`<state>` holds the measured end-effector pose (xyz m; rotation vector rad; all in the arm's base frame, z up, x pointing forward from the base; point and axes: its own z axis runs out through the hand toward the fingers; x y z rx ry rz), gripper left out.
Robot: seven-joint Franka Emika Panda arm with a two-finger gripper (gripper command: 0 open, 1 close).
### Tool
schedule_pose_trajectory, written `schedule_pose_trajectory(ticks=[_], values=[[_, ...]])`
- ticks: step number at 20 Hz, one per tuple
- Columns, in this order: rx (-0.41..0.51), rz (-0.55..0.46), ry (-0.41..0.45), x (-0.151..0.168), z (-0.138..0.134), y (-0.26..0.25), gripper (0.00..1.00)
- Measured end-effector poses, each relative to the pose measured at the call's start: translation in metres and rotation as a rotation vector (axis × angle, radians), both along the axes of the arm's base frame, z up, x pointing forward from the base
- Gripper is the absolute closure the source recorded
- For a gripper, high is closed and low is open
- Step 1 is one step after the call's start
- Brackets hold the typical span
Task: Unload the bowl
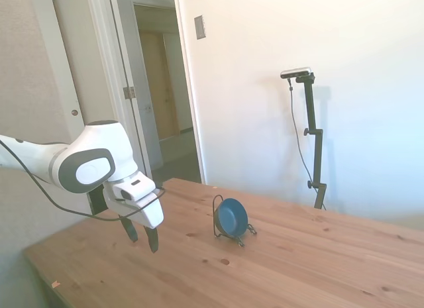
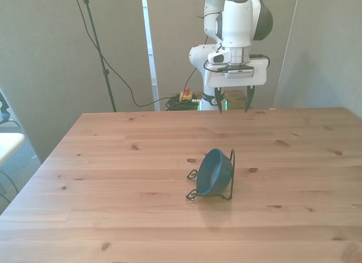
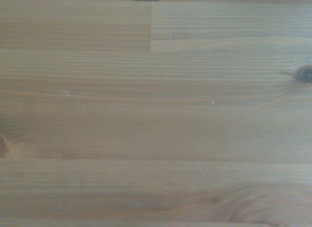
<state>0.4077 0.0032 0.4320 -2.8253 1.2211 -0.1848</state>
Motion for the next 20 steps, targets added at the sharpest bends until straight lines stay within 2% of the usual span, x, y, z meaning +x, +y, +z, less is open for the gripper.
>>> schedule_pose_trajectory(ticks=[6, 12, 20], values=[[0.008, -0.013, -0.03, 0.011, 0.008, -0.01, 0.0], [0.018, -0.046, -0.107, 0.048, 0.023, -0.032, 0.0], [0.051, 0.019, -0.242, 0.096, 0.034, -0.07, 0.0]])
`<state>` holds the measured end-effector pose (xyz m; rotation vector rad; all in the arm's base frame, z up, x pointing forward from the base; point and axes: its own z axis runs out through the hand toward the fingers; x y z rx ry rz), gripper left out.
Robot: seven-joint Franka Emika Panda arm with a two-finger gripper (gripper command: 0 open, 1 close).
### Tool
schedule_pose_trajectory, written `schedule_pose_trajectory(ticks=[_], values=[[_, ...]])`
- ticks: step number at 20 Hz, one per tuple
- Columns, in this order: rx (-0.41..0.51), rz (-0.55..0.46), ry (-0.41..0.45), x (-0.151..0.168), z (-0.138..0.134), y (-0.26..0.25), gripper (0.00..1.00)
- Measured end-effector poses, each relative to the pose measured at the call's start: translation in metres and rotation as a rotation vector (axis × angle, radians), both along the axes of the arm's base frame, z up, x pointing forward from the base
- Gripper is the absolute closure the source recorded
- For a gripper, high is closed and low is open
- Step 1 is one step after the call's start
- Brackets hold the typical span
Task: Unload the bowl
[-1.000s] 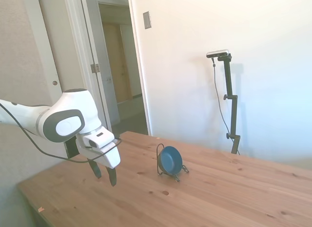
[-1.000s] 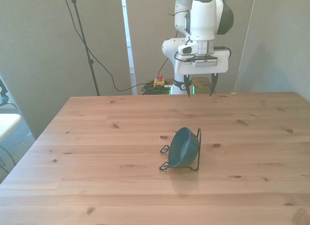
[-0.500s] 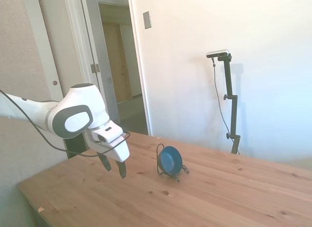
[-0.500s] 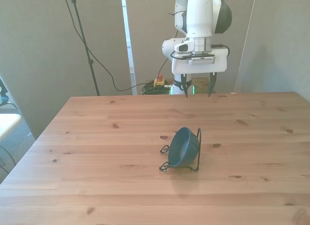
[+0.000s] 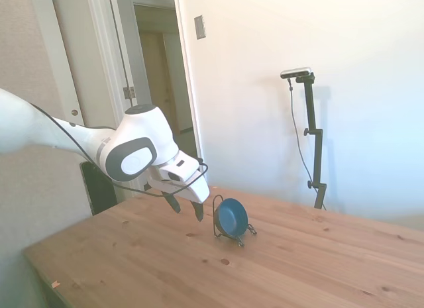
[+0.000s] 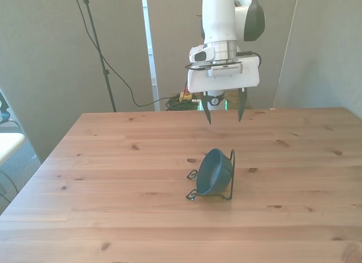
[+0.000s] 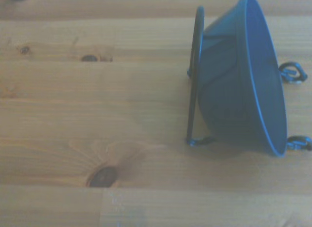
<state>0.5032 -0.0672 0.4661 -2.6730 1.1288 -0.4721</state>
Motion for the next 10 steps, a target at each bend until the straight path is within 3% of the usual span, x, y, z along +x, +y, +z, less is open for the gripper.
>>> schedule_pose_trajectory(ticks=[10], values=[[0.046, 0.102, -0.083, 0.042, -0.014, -0.05, 0.0]])
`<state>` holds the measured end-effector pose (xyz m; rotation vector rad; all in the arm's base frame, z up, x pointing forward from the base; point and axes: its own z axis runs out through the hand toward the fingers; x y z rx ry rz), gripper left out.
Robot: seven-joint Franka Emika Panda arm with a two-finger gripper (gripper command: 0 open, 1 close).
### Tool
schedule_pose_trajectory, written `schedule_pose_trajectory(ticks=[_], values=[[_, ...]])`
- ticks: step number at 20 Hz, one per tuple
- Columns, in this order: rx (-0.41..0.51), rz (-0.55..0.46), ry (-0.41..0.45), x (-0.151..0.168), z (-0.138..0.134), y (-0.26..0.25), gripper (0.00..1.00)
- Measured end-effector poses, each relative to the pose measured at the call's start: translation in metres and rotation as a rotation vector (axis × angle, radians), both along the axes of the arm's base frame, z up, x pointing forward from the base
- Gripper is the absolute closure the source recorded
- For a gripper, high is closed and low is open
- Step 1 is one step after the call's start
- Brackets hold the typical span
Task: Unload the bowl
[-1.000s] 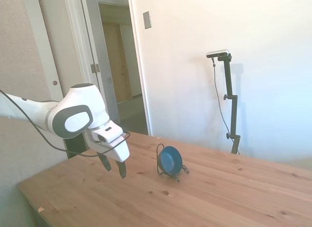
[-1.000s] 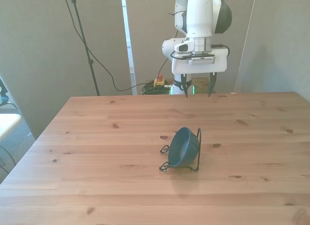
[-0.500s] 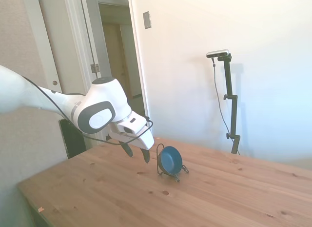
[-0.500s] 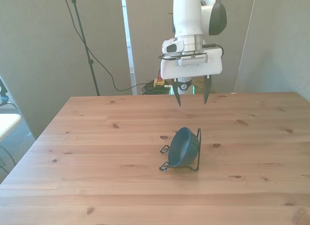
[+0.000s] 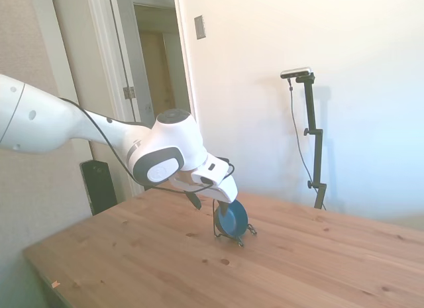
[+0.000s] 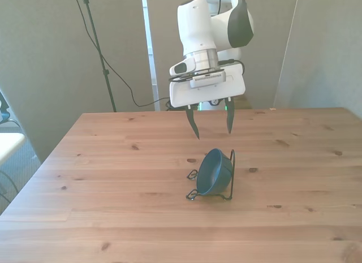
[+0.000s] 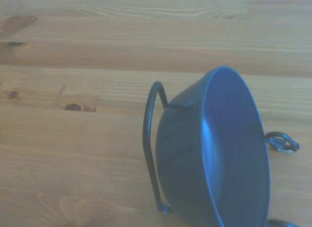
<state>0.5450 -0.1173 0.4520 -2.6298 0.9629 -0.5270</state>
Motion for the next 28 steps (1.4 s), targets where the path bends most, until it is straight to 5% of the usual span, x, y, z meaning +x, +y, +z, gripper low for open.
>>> schedule_pose_trajectory(ticks=[14, 28], values=[[-0.013, 0.089, -0.021, 0.032, -0.017, 0.01, 0.0], [0.109, 0.155, -0.036, 0.037, -0.035, -0.008, 0.0]])
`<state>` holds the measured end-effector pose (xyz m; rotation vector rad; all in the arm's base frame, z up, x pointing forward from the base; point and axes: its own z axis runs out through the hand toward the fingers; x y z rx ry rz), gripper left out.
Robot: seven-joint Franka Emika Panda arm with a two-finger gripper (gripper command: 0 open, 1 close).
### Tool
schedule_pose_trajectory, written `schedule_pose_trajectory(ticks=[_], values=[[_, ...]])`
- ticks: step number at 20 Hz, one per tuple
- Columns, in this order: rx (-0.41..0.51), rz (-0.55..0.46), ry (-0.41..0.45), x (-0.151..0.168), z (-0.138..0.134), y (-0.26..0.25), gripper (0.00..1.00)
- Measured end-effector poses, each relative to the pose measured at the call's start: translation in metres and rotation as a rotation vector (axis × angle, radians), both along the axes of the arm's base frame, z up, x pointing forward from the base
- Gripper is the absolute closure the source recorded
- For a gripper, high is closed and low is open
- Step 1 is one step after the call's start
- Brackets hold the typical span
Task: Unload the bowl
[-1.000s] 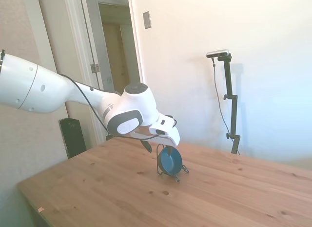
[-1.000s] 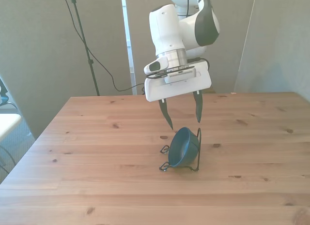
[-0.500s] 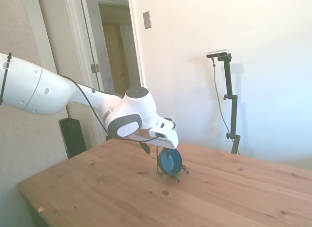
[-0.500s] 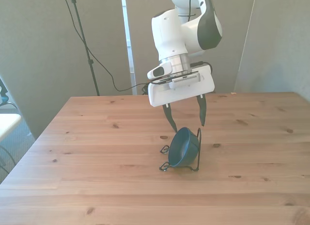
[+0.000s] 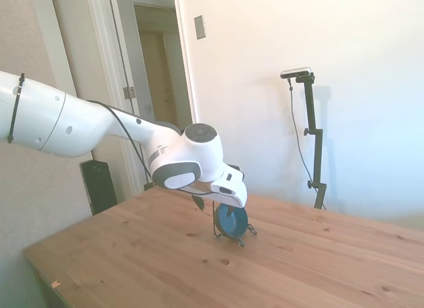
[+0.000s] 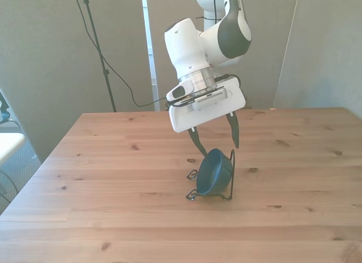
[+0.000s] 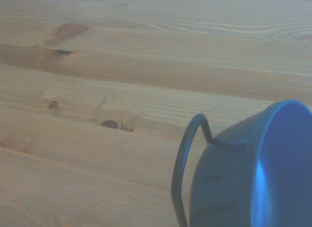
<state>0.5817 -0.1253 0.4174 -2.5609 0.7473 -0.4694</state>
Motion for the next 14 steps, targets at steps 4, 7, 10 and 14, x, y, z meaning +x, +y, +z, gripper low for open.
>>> schedule_pose_trajectory(ticks=[4, 7, 10, 14], values=[[0.026, -0.005, -0.016, 0.007, -0.001, -0.003, 1.0], [0.052, -0.006, -0.017, 0.013, -0.007, -0.002, 1.0], [0.069, 0.003, -0.008, 0.016, -0.012, -0.001, 1.0], [0.08, 0.016, -0.002, 0.018, -0.01, -0.002, 1.0]])
